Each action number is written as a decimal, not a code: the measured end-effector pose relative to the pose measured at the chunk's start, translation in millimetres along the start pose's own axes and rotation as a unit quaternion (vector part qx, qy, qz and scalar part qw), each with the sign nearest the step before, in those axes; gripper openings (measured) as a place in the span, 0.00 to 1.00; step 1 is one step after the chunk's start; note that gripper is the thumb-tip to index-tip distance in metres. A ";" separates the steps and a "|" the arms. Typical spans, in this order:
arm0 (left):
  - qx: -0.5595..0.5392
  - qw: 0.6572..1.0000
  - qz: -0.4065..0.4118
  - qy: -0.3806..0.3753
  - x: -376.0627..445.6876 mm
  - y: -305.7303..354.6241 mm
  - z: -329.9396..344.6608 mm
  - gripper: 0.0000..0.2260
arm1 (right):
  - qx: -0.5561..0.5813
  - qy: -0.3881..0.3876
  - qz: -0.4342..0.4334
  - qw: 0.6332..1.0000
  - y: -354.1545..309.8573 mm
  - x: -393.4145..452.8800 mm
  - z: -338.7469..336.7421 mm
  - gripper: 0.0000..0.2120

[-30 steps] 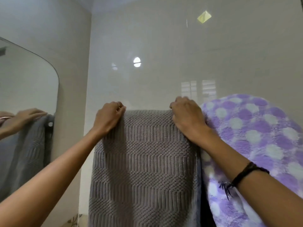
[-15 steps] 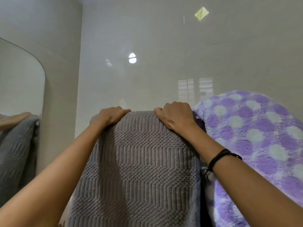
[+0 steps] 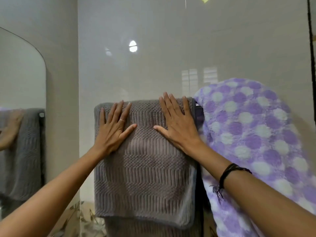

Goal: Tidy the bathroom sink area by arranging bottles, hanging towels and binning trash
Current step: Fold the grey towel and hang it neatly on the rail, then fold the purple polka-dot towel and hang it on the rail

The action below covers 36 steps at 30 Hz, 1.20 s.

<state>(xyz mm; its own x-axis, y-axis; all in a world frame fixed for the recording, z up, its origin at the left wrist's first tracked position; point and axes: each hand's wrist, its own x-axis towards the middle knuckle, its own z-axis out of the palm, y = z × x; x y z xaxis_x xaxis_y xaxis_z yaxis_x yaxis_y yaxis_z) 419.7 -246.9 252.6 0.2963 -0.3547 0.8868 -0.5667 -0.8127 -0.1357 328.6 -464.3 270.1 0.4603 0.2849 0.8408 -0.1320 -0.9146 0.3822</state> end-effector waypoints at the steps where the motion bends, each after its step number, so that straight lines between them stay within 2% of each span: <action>1: 0.008 1.000 0.015 -0.009 -13.7 -3.8 3.8 0.35 | -0.012 -0.006 -0.007 1.000 -0.9 -10.2 2.8 0.43; 4: 0.058 0.996 0.028 -0.060 -41.7 -5.4 3.6 0.36 | -0.031 -0.035 -0.009 0.999 -5.2 -35.8 0.7 0.41; 6: 0.037 0.998 0.029 -0.045 -44.6 6.2 -9.6 0.33 | -0.005 -0.043 -0.026 0.999 -10.3 -47.5 -7.5 0.33; 7: -0.004 1.000 0.027 -0.015 -42.1 17.5 -19.1 0.29 | 0.010 -0.024 -0.042 0.999 -13.1 -52.9 -13.1 0.26; 9: -0.081 0.995 0.045 0.032 -30.9 47.5 -36.5 0.21 | 0.034 0.064 -0.063 0.995 -14.6 -59.9 -26.4 0.11; 12: -0.135 0.985 0.083 0.063 -11.1 105.0 -51.5 0.13 | 0.057 0.127 -0.014 0.990 -4.8 -62.4 -54.8 0.10; 16: -0.332 0.941 0.031 0.056 10.0 175.8 -59.2 0.07 | 0.044 0.164 0.063 0.983 22.9 -68.3 -83.4 0.04; 19: -0.487 0.871 -0.058 0.014 20.8 210.5 -64.9 0.07 | 0.040 0.114 0.115 0.986 50.8 -77.6 -96.0 0.12; 21: -0.520 0.848 -0.093 -0.033 26.1 225.5 -64.3 0.10 | 0.041 0.093 0.153 0.983 72.1 -83.8 -101.2 0.15; 24: -0.531 0.836 -0.126 -0.063 34.0 241.7 -61.4 0.14 | 0.080 0.100 0.231 0.964 101.0 -88.9 -107.5 0.16; 27: -0.530 0.831 -0.164 -0.043 43.1 250.6 -55.5 0.16 | 0.145 0.050 0.314 0.937 117.1 -86.3 -106.1 0.29; 32: -0.468 0.859 -0.205 0.014 58.0 257.4 -43.3 0.13 | 0.218 0.006 0.332 0.918 132.2 -85.0 -92.7 0.42; 36: -0.481 0.831 -0.277 0.037 71.4 275.6 -33.6 0.19 | 0.232 0.038 0.318 0.919 134.2 -86.7 -80.1 0.43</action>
<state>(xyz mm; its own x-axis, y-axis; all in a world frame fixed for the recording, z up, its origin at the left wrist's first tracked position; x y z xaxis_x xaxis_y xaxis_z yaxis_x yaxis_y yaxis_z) 258.8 -480.6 293.3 0.6890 0.0082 0.7247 -0.7218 -0.0832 0.6871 200.7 -588.8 279.3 0.3543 -0.3460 0.8688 0.0438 -0.9219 -0.3850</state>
